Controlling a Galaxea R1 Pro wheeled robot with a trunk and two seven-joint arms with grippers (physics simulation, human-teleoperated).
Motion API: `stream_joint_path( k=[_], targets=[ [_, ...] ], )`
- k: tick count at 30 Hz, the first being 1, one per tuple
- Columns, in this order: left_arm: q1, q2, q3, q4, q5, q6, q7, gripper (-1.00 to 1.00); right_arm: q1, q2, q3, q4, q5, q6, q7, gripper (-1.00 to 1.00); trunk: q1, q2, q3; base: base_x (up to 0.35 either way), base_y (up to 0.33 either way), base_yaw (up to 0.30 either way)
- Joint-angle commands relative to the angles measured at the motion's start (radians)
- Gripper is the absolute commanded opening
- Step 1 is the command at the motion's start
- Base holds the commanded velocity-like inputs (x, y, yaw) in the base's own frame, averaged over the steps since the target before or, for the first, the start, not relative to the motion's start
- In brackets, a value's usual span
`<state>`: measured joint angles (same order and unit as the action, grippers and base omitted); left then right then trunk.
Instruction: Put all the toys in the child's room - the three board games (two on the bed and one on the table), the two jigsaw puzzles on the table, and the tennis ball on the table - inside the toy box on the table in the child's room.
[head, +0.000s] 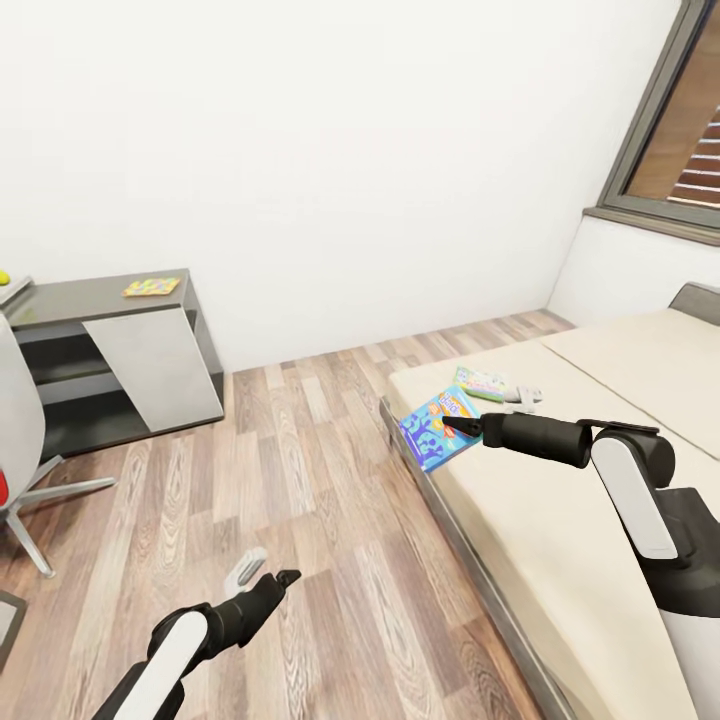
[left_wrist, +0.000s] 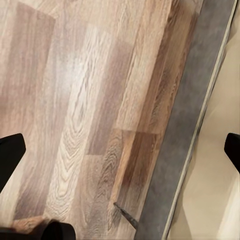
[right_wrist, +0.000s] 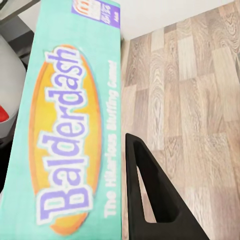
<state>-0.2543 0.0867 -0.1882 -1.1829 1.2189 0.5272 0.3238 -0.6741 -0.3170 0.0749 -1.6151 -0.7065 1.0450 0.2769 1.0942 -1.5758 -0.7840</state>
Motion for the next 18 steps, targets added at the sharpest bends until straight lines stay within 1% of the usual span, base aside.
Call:
stream_joint_path(
  k=[1, 18],
  targets=[
    [0.0, 0.001, -0.002, -0.001, 0.01, -0.001, 0.01, 1.0, -0.001, -0.001, 0.0, 0.0, 0.01, 0.002, 0.009, -1.0, -0.004, 0.007, 0.002, 0.0, 0.0, 0.0],
    [-0.001, -0.001, -0.002, 0.003, 0.01, -0.001, 0.009, 1.0, -0.001, -0.001, -0.008, 0.0, 0.009, 0.002, 0.013, -1.0, -0.069, 0.126, 0.056, 0.0, 0.0, 0.0]
  ],
)
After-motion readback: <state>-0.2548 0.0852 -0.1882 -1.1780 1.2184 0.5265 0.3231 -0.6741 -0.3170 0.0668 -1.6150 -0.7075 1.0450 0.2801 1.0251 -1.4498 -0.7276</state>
